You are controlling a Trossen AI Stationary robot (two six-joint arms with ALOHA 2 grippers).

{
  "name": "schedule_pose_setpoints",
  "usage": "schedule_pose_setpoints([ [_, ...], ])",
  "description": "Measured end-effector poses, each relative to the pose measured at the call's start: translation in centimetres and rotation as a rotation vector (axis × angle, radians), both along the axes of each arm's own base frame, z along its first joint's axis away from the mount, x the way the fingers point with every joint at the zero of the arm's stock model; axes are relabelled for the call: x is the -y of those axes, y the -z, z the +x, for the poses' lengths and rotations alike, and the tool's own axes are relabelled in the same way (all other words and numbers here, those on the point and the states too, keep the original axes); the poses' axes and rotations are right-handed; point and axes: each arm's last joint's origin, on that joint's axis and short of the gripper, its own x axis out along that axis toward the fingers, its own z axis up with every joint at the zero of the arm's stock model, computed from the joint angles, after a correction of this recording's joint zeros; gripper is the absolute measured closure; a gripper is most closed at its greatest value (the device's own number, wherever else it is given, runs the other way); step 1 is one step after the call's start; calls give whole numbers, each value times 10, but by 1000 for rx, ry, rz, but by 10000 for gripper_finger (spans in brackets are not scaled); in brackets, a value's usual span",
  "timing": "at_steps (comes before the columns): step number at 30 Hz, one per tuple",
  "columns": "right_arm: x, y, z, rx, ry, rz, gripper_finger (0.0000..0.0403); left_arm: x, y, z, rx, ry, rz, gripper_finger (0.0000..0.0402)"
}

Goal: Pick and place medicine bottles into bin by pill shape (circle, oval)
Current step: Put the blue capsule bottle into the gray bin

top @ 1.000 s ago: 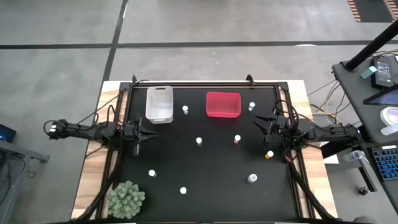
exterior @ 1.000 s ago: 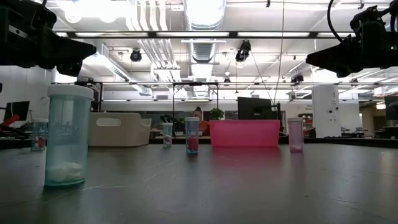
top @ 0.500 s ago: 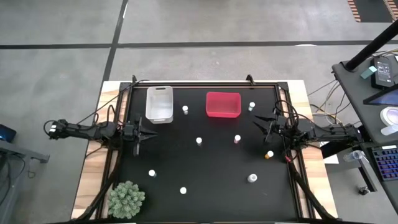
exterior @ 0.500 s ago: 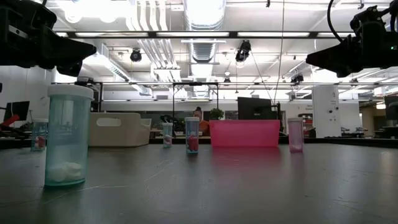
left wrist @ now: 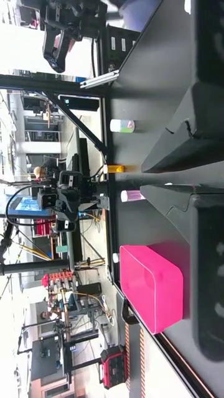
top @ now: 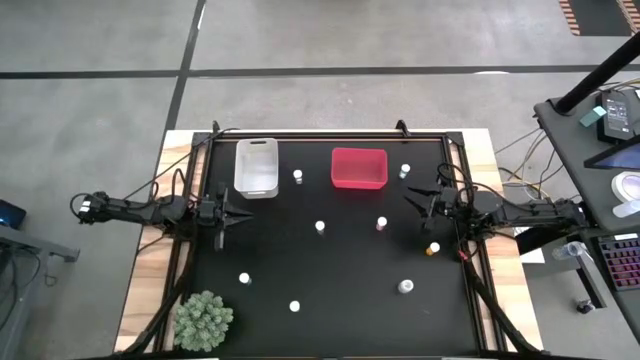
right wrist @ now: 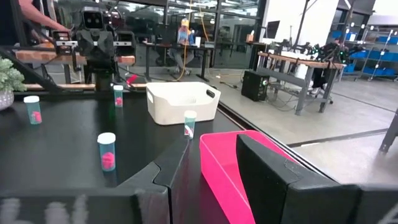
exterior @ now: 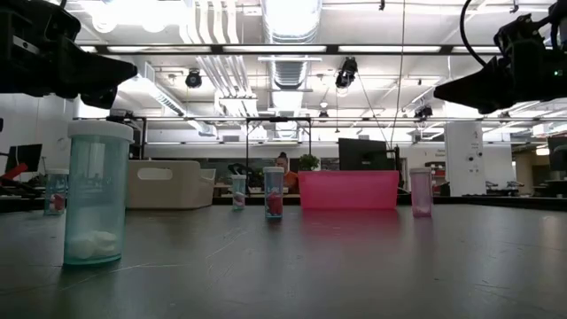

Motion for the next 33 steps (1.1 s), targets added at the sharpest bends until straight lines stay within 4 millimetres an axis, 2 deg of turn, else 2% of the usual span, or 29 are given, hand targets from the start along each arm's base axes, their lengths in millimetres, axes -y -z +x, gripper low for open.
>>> schedule_pose_setpoints([
  [23, 0, 0, 0, 1, 1, 11, 280, 0, 0, 0, 1, 0, 1, 375],
  [25, 0, 0, 0, 35, -3, 110, 280, 0, -2, 0, 20, -2, -3, 375],
  [28, -1, -1, 0, 140, -18, 376, 280, 0, -11, 0, 118, 8, -153, 375],
  [30, 1, -7, 0, 228, 3, 434, 280, 0, -18, -1, 187, 15, -221, 375],
  [33, 0, -11, 0, 266, -8, 427, 280, -1, -28, -4, 302, 27, -254, 375],
])
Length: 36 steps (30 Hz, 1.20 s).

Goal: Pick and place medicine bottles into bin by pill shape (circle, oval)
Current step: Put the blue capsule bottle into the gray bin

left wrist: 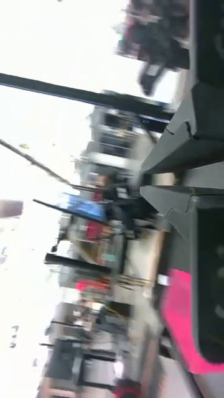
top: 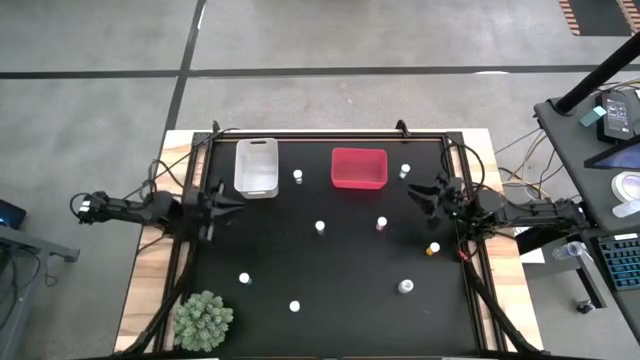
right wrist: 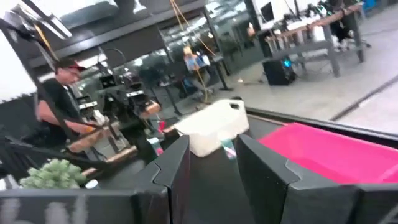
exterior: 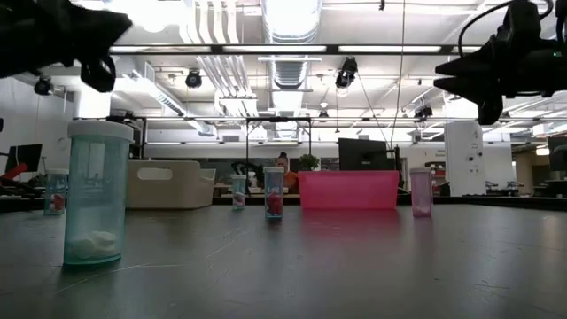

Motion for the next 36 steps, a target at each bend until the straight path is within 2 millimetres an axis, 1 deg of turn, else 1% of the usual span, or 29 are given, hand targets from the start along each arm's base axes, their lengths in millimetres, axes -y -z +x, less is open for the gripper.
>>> schedule_pose_setpoints([
  [4, 0, -1, 0, 8, 1, -6, 280, -1, -9, -3, 102, 0, -13, 375],
  [10, 0, -1, 0, 10, 1, -6, 280, -1, -15, -6, 162, -11, -2, 375],
  [13, 0, -1, 0, 11, 1, -6, 280, -3, -19, -7, 199, -68, -32, 375],
  [16, 0, -2, 0, 18, 2, -9, 280, -4, -23, -7, 201, -108, -45, 375],
  [20, 0, -2, 0, 12, 2, -17, 280, -4, -38, -4, 200, -115, -29, 375],
  [24, 0, -4, 0, 14, 8, -67, 280, -2, -50, 8, 134, -124, -39, 375],
  [28, 0, -11, -1, 61, 22, -144, 280, 0, -63, 26, 60, -134, -60, 375],
  [31, 0, -18, -3, 106, 41, -215, 280, 2, -80, 39, 41, -134, -69, 375],
  [33, 0, -22, -4, 132, 55, -259, 280, 4, -86, 52, -13, -126, -88, 375],
  [36, 0, -27, -6, 165, 77, -320, 280, 7, -99, 72, -127, -129, -69, 375],
])
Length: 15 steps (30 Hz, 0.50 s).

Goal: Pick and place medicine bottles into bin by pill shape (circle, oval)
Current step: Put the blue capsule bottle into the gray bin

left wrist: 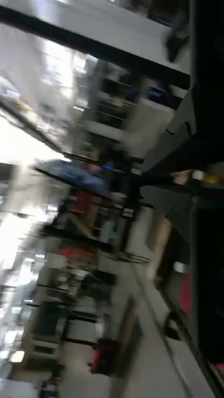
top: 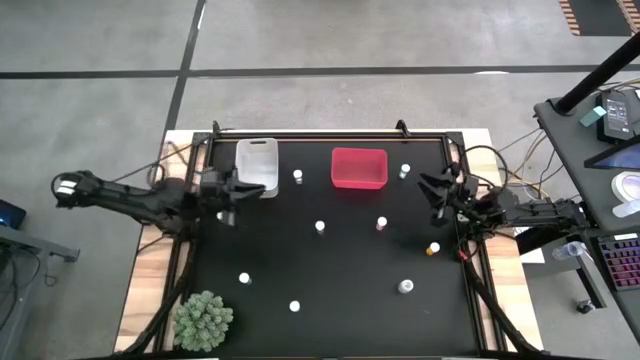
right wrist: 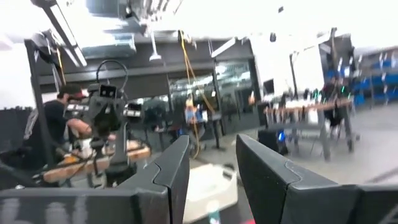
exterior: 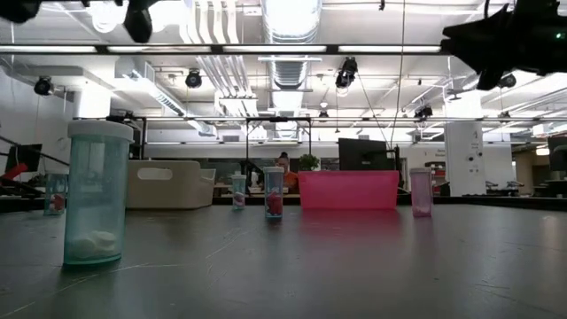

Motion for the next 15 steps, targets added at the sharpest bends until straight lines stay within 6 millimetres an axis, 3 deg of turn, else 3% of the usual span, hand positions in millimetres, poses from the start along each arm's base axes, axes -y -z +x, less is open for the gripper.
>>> schedule_pose_setpoints([
  [5, 0, -8, -2, 1, 30, -72, 280, 6, -12, 36, -261, 2, -10, 375],
  [15, 0, -22, -6, 18, 60, -136, 280, 17, -50, 105, -604, 3, 3, 375],
])
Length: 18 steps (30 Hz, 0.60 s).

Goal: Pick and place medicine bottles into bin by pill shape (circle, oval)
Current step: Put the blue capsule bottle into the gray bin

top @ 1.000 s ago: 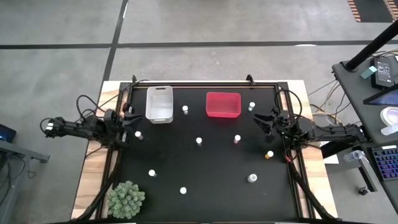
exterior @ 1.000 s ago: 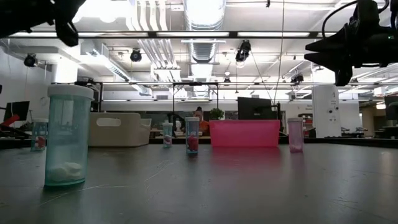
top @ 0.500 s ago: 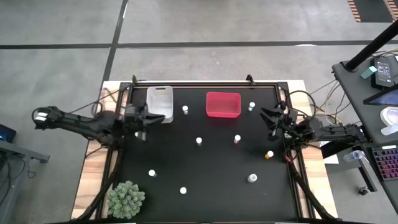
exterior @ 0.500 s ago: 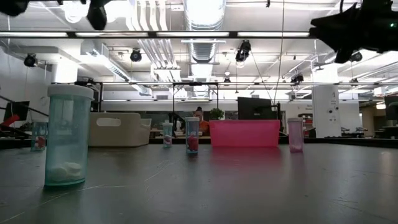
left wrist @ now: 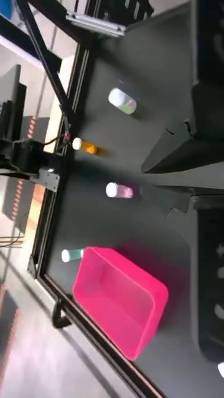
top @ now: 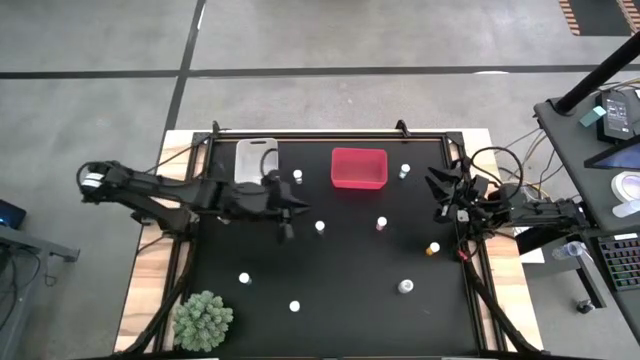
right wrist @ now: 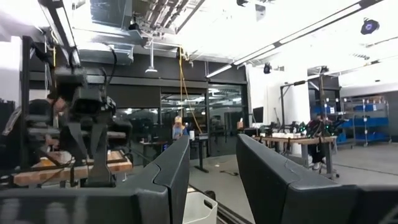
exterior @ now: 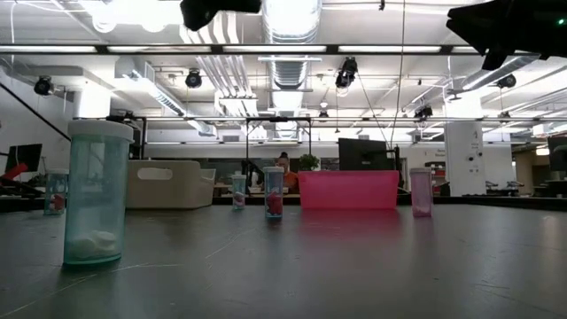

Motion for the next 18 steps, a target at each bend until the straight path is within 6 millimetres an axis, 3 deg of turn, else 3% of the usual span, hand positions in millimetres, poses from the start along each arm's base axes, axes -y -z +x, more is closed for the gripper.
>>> schedule_pose_setpoints([
  [9, 0, -1, 0, 3, -2, 3, 280, 13, -8, 49, -258, 100, -130, 375],
  [18, 0, -1, 0, 1, -2, 4, 280, 20, 30, 77, -468, 187, -156, 375],
])
